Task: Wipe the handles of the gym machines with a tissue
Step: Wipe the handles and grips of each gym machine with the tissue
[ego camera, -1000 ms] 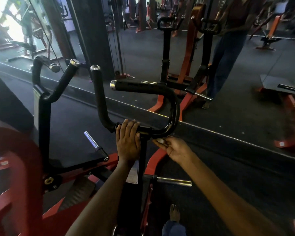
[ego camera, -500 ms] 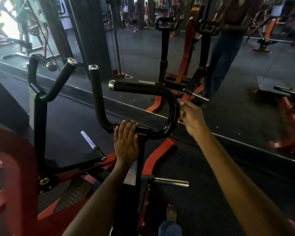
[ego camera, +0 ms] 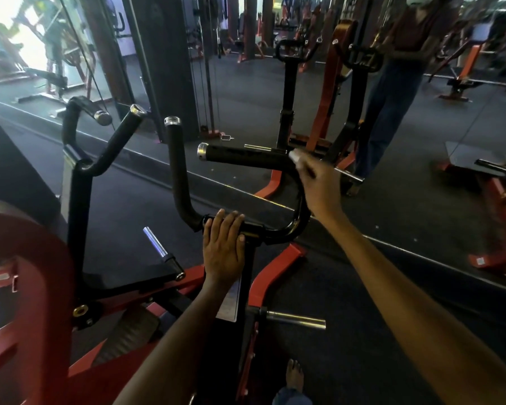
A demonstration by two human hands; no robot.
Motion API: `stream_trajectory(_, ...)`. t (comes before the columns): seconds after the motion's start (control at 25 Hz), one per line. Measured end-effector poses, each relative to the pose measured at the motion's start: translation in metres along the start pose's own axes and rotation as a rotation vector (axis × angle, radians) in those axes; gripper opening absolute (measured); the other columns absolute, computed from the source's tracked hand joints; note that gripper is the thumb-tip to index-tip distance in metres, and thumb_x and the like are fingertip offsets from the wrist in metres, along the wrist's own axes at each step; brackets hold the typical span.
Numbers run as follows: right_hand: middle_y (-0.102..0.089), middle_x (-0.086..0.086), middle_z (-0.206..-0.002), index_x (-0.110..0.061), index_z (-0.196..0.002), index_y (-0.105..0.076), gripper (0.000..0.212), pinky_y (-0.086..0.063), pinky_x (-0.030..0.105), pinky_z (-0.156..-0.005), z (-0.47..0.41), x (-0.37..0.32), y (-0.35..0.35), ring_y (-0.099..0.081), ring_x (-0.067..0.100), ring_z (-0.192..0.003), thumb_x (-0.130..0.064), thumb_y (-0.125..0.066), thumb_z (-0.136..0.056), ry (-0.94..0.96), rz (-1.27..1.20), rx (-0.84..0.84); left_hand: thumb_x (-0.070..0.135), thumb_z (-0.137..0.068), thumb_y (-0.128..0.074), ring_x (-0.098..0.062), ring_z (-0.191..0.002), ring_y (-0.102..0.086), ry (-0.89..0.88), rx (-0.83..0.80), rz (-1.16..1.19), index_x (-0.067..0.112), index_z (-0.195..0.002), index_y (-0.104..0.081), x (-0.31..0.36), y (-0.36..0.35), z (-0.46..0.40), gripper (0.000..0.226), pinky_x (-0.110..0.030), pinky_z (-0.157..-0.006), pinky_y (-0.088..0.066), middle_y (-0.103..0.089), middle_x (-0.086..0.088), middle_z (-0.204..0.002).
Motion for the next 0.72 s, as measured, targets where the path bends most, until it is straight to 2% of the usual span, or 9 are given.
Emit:
stream_trajectory(0.08,-0.047,0.006,-0.137,-0.002,-0.13,-0.051,0.037,-0.033,0.02,-0.109,0.039,-0.004,-0.006,-0.044,0.015,-0.128,0.0,-0.05,-0.093,0.182,0.12,-0.052,0.036,-0.103,-0.021,-0.028,-0.139,-0.035,-0.012,-0.011,0.002,0.012,-0.133,-0.054,-0.001,-0.001,0.004,0.051,-0.043,-0.118,-0.016,-0.054,-0.009,-0.138)
stream_trajectory(0.16,-0.047,0.01,-0.138,-0.001,-0.132,-0.049,0.042,-0.037,0.03,-0.107,0.073,0.009,0.005,-0.046,0.022,-0.129,0.005,-0.051,-0.091,0.211,0.197,0.009,0.035,-0.103,-0.021,-0.028,-0.14,-0.034,-0.022,-0.005,0.005,0.012,-0.134,-0.054,-0.001,-0.001,0.004,0.05,-0.044,-0.118,-0.016,-0.053,-0.009,-0.14)
stream_trajectory(0.2,-0.052,0.013,-0.134,-0.001,-0.131,-0.05,0.042,-0.041,0.031,-0.104,0.071,0.013,0.01,-0.051,0.024,-0.124,0.007,-0.053,-0.089,0.188,0.207,0.052,0.035,-0.103,-0.023,-0.028,-0.14,-0.034,-0.028,0.003,0.006,0.013,-0.134,-0.053,-0.001,0.0,0.002,0.049,-0.044,-0.118,-0.016,-0.052,-0.009,-0.14)
stream_trajectory(0.28,-0.059,0.015,-0.126,-0.001,-0.127,-0.053,0.039,-0.044,0.024,-0.1,0.032,0.007,0.007,-0.058,0.022,-0.115,0.007,-0.053,-0.089,0.129,0.183,0.062,0.032,-0.101,-0.027,-0.027,-0.14,-0.033,-0.052,0.014,0.0,0.015,-0.136,-0.05,0.0,0.0,-0.005,0.045,-0.044,-0.118,-0.016,-0.05,-0.008,-0.142)
stream_trajectory(0.36,-0.058,0.014,-0.128,-0.001,-0.125,-0.055,0.036,-0.038,0.019,-0.104,-0.014,-0.014,-0.011,-0.055,0.02,-0.12,0.006,-0.051,-0.09,0.151,0.196,-0.079,0.029,-0.099,-0.031,-0.028,-0.139,-0.034,-0.071,0.019,-0.014,0.015,-0.136,-0.048,0.002,0.0,-0.007,0.043,-0.045,-0.118,-0.018,-0.049,-0.008,-0.142)
stream_trajectory(0.44,-0.054,0.014,-0.133,-0.002,-0.127,-0.054,0.038,-0.035,0.025,-0.109,-0.017,-0.02,-0.023,-0.05,0.02,-0.125,0.007,-0.05,-0.09,0.241,0.223,-0.187,0.027,-0.098,-0.033,-0.028,-0.137,-0.037,-0.059,0.022,-0.009,0.014,-0.135,-0.05,0.0,0.0,-0.003,0.043,-0.047,-0.116,-0.02,-0.053,-0.008,-0.138)
stream_trajectory(0.6,-0.04,0.013,-0.145,-0.001,-0.137,-0.044,0.043,-0.03,0.036,-0.112,0.072,0.014,0.001,-0.036,0.025,-0.136,0.001,-0.043,-0.094,0.356,0.36,-0.177,0.025,-0.096,-0.036,-0.028,-0.135,-0.039,-0.06,0.037,-0.003,0.012,-0.132,-0.053,-0.002,0.0,0.008,0.041,-0.043,-0.117,-0.018,-0.055,-0.008,-0.133)
stream_trajectory(0.72,-0.042,0.014,-0.144,-0.001,-0.136,-0.043,0.046,-0.031,0.041,-0.111,0.044,-0.001,-0.017,-0.034,0.029,-0.136,0.003,-0.042,-0.091,0.496,0.555,-0.165,0.026,-0.096,-0.036,-0.028,-0.135,-0.038,-0.064,0.04,-0.012,0.012,-0.132,-0.052,-0.004,-0.001,-0.004,0.042,-0.042,-0.118,-0.016,-0.055,-0.009,-0.133)
Point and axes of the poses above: each hand's wrist, its own z-axis away from the middle knuckle, its own y-axis out of the back of the hand, x = y × z, the point moved 10 cm from there along -z, towards the middle knuckle
